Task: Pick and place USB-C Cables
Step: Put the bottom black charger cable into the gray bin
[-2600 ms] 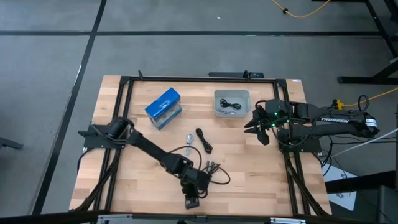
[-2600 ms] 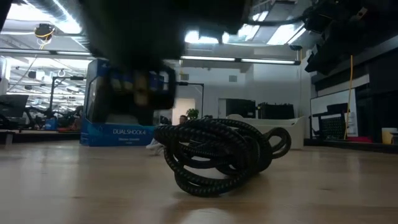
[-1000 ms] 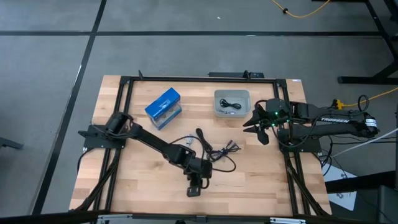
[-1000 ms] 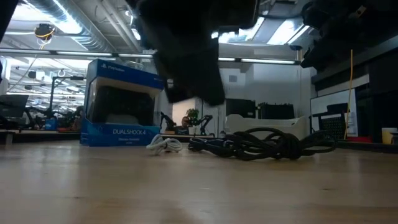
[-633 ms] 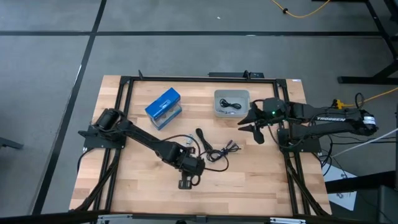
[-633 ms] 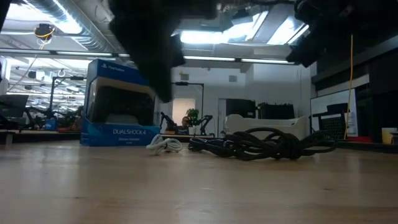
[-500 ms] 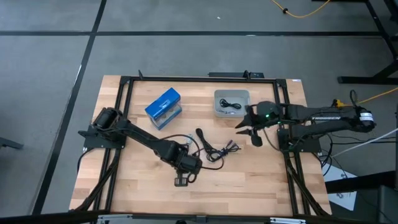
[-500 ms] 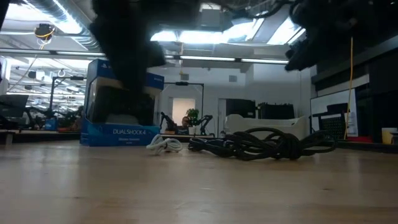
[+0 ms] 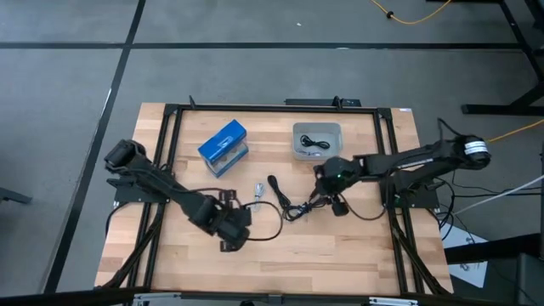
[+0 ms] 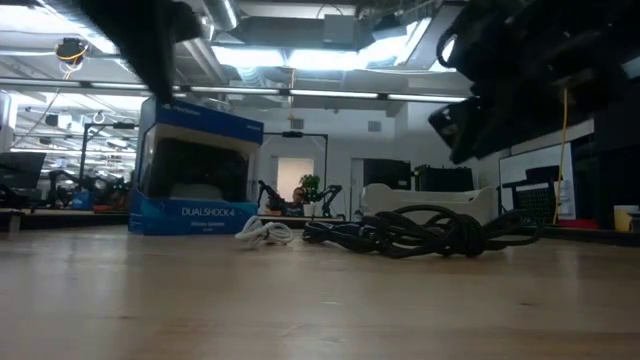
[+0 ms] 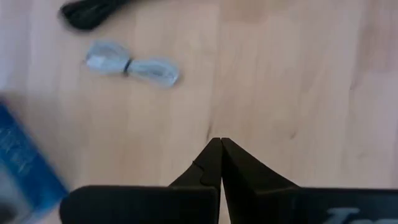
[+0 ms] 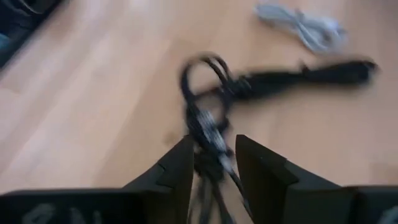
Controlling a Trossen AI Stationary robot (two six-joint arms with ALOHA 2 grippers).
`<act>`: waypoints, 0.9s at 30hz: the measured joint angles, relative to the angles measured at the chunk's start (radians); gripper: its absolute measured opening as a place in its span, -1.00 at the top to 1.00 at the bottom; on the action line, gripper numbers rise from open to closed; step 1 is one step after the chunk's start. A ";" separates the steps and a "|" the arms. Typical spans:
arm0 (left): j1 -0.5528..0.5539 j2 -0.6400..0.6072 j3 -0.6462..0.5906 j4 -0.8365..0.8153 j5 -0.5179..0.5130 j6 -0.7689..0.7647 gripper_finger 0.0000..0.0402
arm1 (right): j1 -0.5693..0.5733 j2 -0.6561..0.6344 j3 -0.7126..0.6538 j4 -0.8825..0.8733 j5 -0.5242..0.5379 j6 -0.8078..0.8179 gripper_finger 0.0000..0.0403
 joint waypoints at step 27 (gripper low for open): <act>-0.148 -0.038 -0.157 0.048 -0.263 -0.232 1.00 | 0.034 0.328 0.002 0.184 0.127 0.173 0.24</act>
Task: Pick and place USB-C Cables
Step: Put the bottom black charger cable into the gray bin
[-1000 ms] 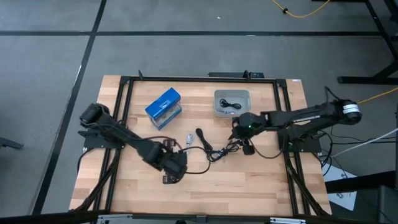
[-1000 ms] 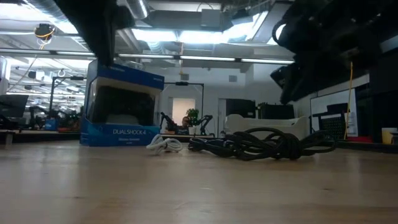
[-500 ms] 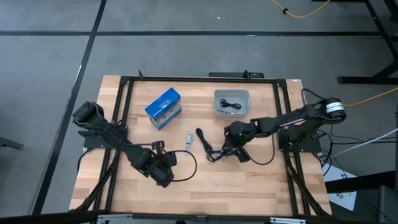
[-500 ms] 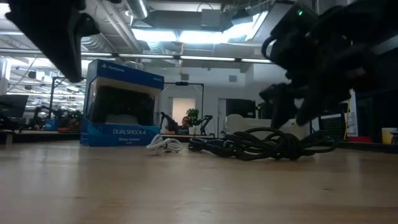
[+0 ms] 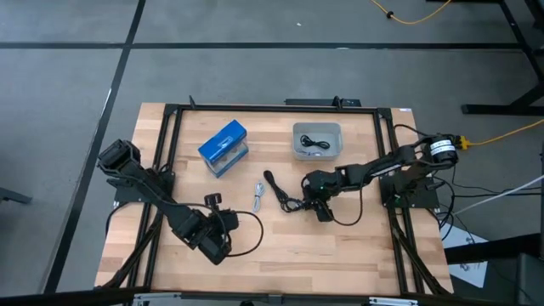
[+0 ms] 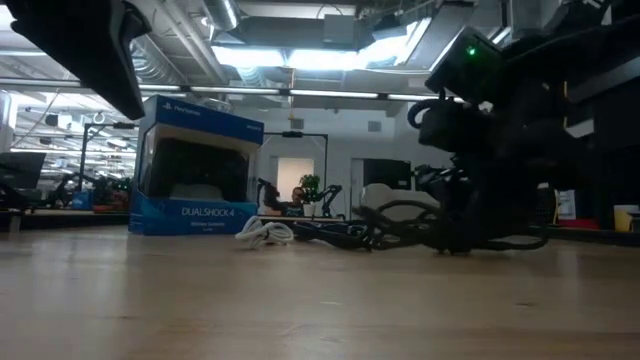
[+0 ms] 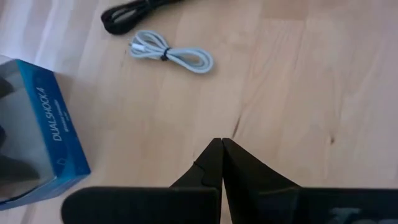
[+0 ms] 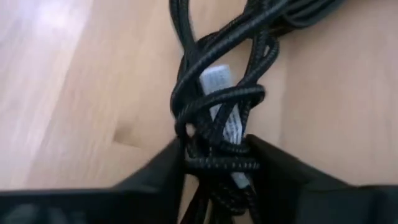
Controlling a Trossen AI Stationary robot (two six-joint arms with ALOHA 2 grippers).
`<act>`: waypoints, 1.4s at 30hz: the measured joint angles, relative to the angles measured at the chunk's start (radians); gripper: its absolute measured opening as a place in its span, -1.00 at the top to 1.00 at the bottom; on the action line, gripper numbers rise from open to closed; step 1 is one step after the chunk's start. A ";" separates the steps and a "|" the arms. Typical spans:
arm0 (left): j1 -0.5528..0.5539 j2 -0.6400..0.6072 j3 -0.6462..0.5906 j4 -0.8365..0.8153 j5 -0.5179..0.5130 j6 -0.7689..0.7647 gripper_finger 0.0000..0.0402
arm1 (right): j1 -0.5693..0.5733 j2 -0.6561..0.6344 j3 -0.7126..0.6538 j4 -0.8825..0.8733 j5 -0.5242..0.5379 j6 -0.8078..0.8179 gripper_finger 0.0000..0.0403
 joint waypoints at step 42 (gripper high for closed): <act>0.074 0.000 0.000 0.007 -0.050 -0.016 1.00 | -0.583 -0.265 0.043 -0.151 0.291 -0.351 0.05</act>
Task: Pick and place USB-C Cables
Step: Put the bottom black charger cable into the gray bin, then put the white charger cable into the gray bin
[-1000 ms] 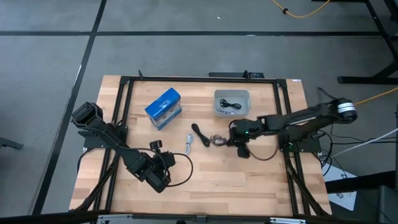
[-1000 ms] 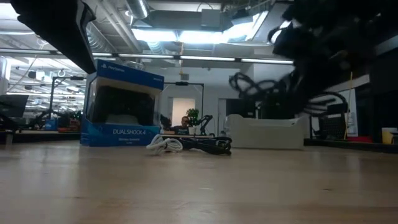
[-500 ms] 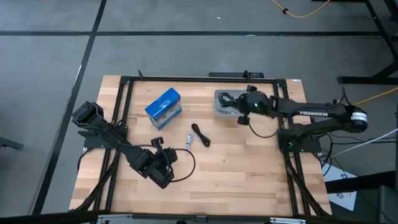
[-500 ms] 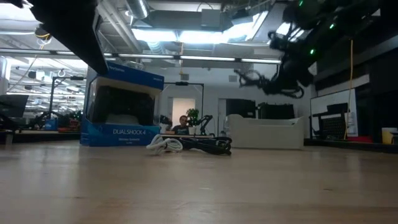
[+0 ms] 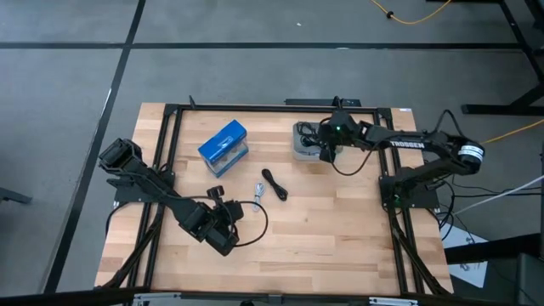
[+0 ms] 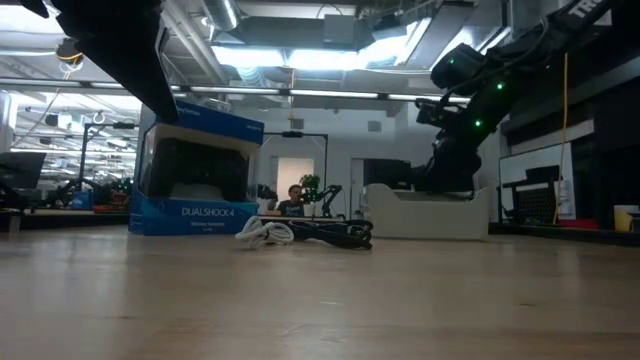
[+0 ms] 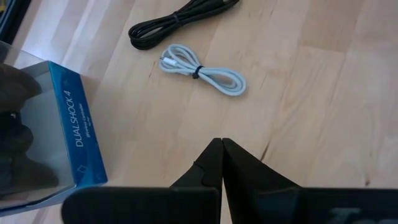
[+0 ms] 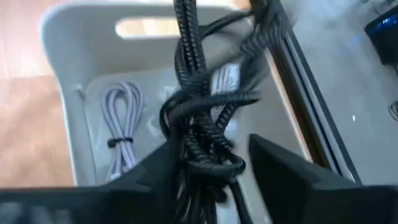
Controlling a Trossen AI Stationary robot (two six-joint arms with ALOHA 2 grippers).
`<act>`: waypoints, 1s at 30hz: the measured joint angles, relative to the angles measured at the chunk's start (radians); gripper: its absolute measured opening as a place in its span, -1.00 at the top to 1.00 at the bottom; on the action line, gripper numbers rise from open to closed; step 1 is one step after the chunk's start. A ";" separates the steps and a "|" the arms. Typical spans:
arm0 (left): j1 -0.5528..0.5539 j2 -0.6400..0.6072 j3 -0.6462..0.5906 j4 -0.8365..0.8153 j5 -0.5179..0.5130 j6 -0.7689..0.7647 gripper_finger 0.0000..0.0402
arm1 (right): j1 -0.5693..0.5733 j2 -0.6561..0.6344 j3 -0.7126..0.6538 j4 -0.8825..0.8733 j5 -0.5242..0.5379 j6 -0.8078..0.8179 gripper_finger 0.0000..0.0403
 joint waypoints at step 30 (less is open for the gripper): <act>0.000 0.000 0.000 0.037 -0.026 -0.008 1.00 | 0.334 -0.221 0.303 -0.654 -0.085 0.519 -0.19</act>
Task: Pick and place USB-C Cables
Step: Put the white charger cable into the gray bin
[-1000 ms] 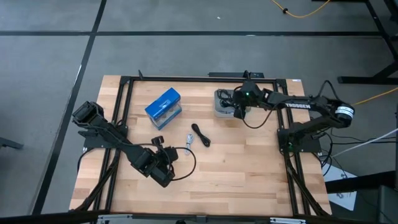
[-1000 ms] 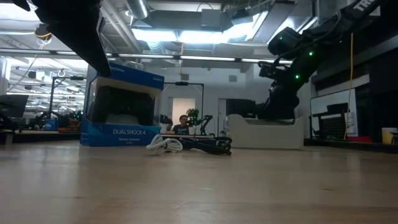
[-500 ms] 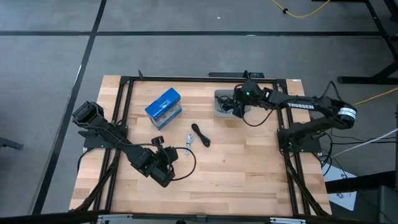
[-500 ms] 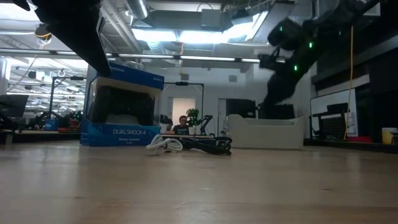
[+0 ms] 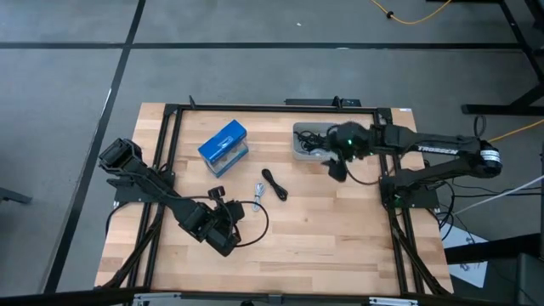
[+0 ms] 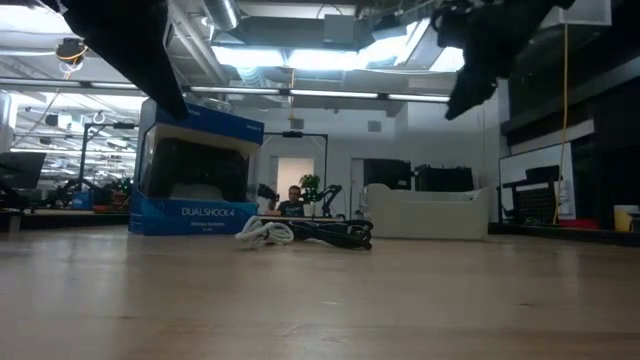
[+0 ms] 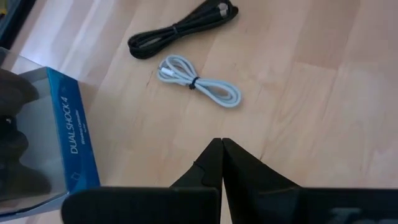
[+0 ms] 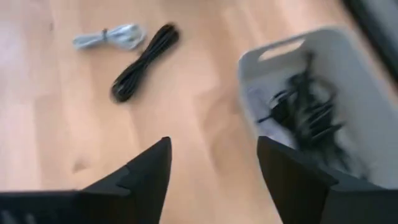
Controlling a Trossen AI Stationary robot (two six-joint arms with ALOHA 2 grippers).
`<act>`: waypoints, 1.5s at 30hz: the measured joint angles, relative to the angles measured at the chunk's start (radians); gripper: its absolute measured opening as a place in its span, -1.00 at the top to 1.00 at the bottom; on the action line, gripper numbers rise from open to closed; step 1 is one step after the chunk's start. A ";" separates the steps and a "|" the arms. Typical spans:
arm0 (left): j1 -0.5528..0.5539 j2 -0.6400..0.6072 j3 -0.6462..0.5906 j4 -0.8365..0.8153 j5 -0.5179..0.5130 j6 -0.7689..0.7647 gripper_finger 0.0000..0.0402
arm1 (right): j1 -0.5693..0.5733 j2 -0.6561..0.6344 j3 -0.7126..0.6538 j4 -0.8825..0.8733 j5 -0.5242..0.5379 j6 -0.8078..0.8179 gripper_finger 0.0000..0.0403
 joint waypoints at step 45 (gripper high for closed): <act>0.399 0.117 0.001 0.444 0.378 0.499 1.00 | 0.696 -0.024 -0.401 0.166 0.245 0.866 0.93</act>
